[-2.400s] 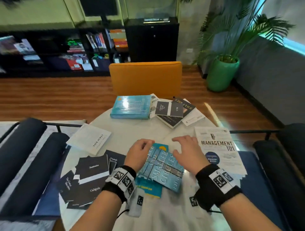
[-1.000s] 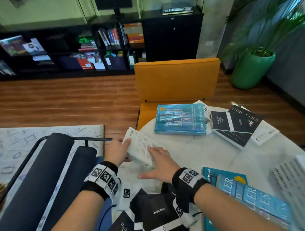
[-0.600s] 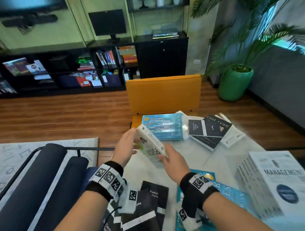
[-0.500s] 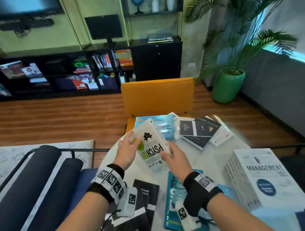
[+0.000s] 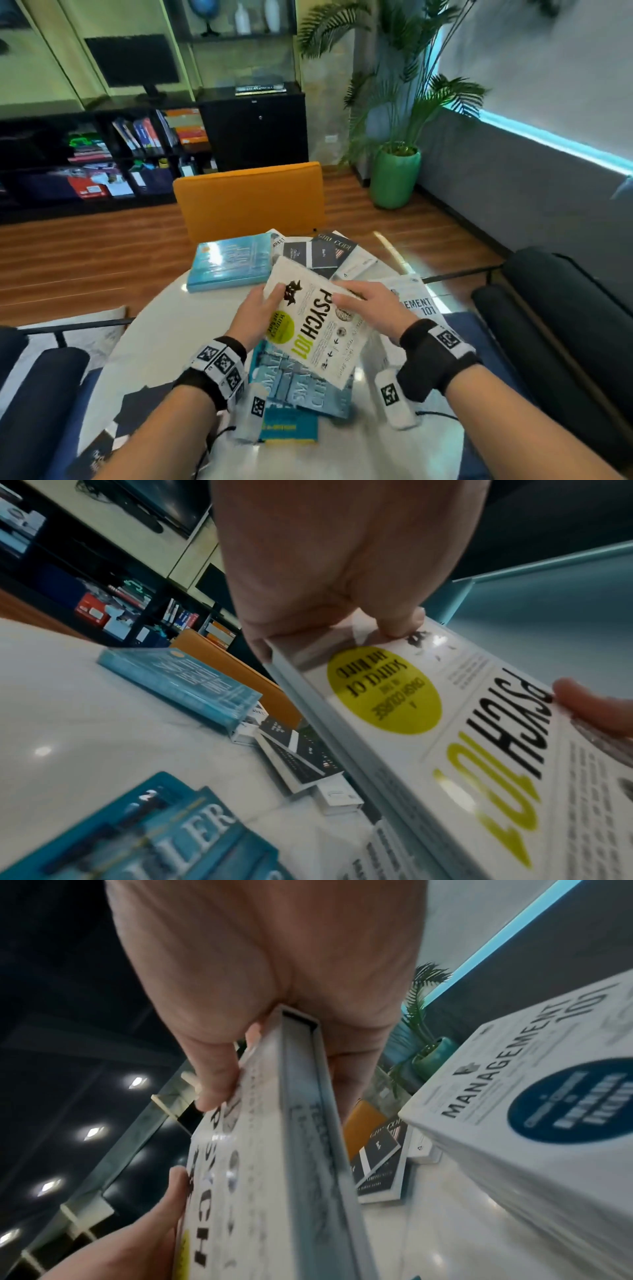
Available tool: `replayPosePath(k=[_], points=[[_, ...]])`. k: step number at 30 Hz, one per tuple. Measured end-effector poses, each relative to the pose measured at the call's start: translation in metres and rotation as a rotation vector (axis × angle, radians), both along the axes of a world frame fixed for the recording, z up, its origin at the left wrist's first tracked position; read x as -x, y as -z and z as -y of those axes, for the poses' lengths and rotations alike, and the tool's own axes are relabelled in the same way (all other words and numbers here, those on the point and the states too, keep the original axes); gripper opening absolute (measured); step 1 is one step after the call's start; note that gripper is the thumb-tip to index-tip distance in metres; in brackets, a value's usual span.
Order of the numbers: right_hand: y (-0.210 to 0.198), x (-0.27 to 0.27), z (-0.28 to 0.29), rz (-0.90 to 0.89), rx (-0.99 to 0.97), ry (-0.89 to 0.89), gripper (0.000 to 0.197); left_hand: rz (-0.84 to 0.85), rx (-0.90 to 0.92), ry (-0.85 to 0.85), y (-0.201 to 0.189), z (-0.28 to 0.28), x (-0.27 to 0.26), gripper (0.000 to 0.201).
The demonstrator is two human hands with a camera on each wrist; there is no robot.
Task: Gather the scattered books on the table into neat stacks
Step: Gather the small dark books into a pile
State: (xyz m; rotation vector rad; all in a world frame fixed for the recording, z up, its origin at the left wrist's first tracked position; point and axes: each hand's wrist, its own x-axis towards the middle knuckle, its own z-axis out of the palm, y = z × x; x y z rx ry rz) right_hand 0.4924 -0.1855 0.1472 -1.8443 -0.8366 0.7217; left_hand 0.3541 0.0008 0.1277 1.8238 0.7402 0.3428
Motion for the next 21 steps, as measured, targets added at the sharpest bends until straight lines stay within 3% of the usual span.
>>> replayPosePath(k=[3, 6, 10, 12, 15, 18, 21], points=[[-0.011, -0.013, 0.022, -0.062, -0.165, 0.207, 0.041, 0.081, 0.081, -0.044, -0.006, 0.019, -0.020, 0.040], [-0.007, -0.025, 0.042, -0.253, -0.324, 0.310, 0.053, 0.100, 0.149, -0.127, -0.012, 0.039, -0.041, 0.081], [0.021, -0.026, 0.066, -0.385, -0.262, 0.301, 0.057, 0.148, 0.394, -0.239, 0.004, 0.060, -0.067, 0.102], [0.029, -0.031, 0.079, -0.475, -0.328, 0.380, 0.049, 0.157, 0.488, -0.232, 0.014, 0.073, -0.074, 0.095], [0.031, -0.049, 0.094, -0.508, -0.357, 0.411, 0.044, 0.189, 0.471, -0.186, 0.019, 0.088, -0.078, 0.058], [0.037, -0.074, 0.107, -0.502, -0.283, 0.415, 0.045, 0.189, 0.420, -0.123, 0.017, 0.092, -0.075, 0.090], [0.043, -0.095, 0.111, -0.487, -0.228, 0.495, 0.039, 0.042, 0.417, 0.040, 0.023, 0.106, -0.073, 0.081]])
